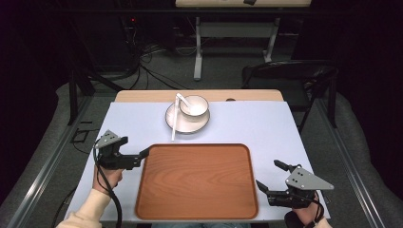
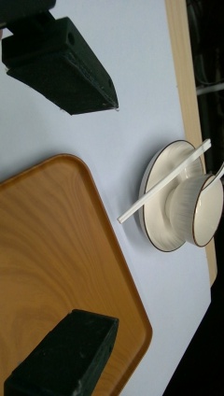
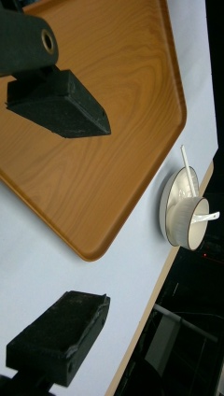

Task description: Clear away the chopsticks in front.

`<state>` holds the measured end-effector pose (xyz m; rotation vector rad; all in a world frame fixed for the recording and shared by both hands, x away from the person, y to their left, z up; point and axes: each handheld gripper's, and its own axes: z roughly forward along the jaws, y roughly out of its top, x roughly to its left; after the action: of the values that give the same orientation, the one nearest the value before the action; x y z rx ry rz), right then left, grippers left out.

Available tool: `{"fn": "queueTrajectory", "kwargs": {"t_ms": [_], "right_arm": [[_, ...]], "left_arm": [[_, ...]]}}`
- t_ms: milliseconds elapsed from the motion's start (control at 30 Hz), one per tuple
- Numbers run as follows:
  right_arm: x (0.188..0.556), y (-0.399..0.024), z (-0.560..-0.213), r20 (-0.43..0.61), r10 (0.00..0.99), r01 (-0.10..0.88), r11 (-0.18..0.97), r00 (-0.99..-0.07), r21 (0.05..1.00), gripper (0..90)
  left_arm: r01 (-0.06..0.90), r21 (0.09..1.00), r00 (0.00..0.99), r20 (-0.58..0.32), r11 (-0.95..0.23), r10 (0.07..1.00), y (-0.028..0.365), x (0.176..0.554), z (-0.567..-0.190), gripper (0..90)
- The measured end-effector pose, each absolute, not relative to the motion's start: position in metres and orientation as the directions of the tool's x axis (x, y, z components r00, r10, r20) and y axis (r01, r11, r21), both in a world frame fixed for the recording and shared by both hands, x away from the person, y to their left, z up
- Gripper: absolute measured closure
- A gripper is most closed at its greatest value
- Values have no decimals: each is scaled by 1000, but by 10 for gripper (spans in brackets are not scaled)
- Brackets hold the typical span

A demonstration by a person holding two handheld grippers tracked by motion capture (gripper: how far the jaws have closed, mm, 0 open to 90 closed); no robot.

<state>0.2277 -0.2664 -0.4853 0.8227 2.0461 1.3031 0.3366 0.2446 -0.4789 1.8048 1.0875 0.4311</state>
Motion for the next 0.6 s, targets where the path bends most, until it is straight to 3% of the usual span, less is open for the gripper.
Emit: {"fn": "queueTrajectory", "kwargs": {"t_ms": [600], "right_arm": [[228,-265,-485,-145,740,186,345,-657,920,142]], "left_arm": [[603,769,507,-163,-213,846,201,441,-466,0]]}}
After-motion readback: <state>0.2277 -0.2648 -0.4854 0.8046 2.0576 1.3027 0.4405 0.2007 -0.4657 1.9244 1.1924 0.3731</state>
